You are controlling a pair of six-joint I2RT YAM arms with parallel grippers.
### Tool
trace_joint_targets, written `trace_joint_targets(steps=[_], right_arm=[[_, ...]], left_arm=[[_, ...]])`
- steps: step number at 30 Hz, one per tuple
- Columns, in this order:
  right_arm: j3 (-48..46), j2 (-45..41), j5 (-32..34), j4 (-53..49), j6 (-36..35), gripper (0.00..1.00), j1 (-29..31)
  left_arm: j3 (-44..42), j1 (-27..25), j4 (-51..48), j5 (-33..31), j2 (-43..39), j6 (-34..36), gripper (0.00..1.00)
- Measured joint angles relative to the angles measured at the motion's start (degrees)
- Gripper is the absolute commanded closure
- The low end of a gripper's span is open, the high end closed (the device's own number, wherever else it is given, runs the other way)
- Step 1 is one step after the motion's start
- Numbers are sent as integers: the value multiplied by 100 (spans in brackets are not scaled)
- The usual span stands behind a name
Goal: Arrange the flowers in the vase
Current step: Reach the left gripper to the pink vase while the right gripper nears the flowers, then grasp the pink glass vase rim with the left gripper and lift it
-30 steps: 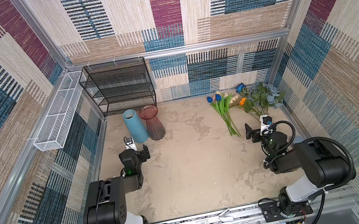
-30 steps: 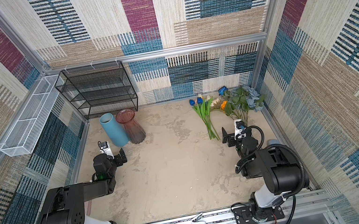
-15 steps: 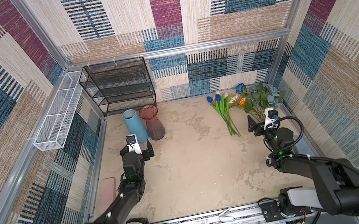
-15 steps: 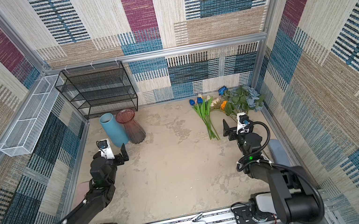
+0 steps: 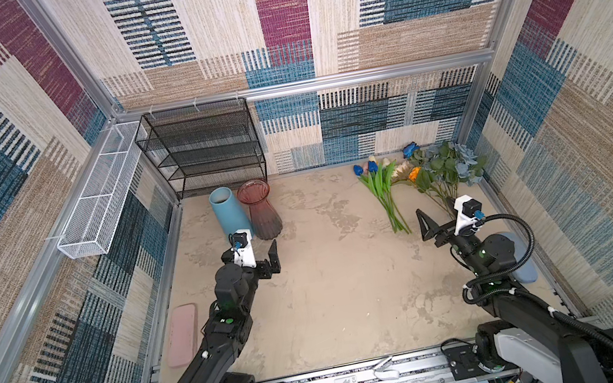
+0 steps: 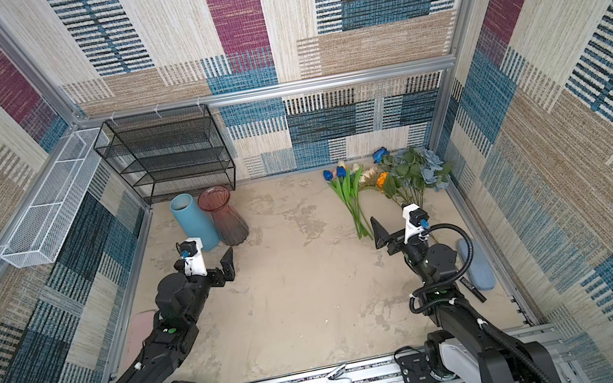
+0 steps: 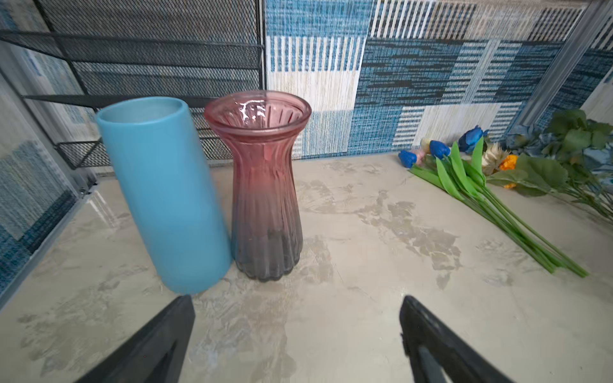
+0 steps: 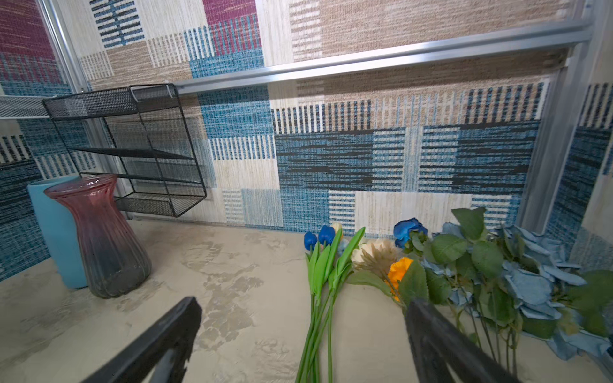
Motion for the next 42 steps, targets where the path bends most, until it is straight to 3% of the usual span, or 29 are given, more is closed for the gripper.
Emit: trace_joint_targets(steps=[5, 12, 23, 30, 34, 42], right_arm=[[98, 190, -197, 190, 42, 0, 125], [105, 72, -396, 374, 81, 0, 205], [103, -155, -431, 411, 81, 0, 210], [72, -271, -431, 411, 114, 0, 210], [61, -378, -428, 411, 125, 0, 210], [7, -590, -352, 404, 122, 0, 210]], left_arm=[[330, -15, 1340, 42, 1384, 26, 1], [892, 0, 2562, -284, 2728, 251, 0], [2028, 186, 3786, -732, 4586, 450, 1], [2640, 254, 4098, -809, 5296, 468, 1], [2920, 295, 4190, -881, 5624, 466, 5], [3099, 308, 4343, -896, 5932, 448, 27]])
